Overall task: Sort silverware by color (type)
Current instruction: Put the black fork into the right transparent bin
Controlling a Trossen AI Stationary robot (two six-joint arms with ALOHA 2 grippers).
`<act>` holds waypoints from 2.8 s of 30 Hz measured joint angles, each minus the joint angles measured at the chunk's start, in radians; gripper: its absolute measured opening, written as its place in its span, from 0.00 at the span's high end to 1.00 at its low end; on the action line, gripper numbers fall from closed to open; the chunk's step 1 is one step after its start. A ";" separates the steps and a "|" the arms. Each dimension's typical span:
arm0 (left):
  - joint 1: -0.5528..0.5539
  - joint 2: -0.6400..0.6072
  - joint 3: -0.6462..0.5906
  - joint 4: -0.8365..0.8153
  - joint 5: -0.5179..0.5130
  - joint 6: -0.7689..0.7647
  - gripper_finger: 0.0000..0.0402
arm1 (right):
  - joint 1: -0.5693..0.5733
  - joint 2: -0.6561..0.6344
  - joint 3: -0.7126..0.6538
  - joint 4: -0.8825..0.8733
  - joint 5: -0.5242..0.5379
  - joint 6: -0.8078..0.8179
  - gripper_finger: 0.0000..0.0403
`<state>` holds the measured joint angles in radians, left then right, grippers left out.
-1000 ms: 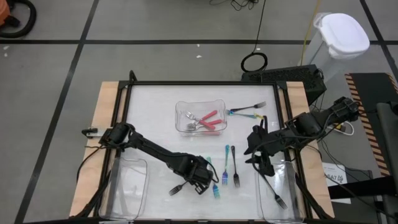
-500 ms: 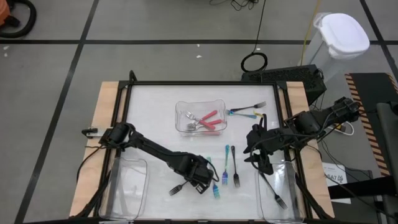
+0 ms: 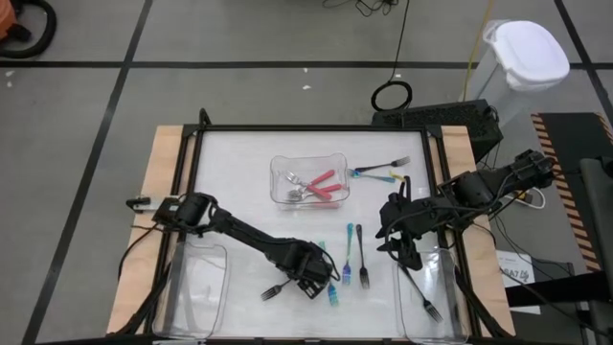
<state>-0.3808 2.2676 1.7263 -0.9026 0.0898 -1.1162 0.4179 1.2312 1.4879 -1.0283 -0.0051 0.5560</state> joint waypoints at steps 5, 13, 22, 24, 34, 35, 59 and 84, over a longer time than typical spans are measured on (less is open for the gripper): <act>-0.003 0.010 -0.001 -0.005 -0.028 -0.019 0.69 | 0.000 0.000 0.000 -0.001 0.000 -0.005 0.62; 0.011 0.011 -0.004 -0.019 -0.005 0.025 0.97 | 0.000 0.000 0.000 -0.001 0.000 -0.029 0.62; 0.020 -0.035 -0.010 -0.028 -0.022 0.051 0.97 | 0.000 0.000 0.000 -0.001 0.000 -0.039 0.62; 0.022 -0.058 -0.013 -0.047 -0.053 0.049 0.98 | 0.000 0.000 0.000 0.000 0.000 -0.037 0.62; 0.030 -0.159 -0.012 -0.100 -0.129 0.048 1.00 | -0.005 0.000 0.000 -0.002 0.035 0.019 0.62; 0.030 -0.169 -0.011 -0.101 -0.133 0.043 1.00 | -0.008 0.000 0.000 -0.001 0.035 0.031 0.62; 0.019 -0.371 -0.007 0.312 -0.284 0.269 1.00 | -0.079 0.019 0.001 0.125 -0.063 -0.101 0.60; 0.027 -0.370 -0.008 0.484 -0.310 0.355 1.00 | -0.183 0.130 0.001 0.134 -0.289 -0.104 0.48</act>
<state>-0.3534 1.8973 1.7187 -0.4183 -0.2207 -0.7615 0.2348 1.3616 1.4891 -0.8945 -0.2937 0.4523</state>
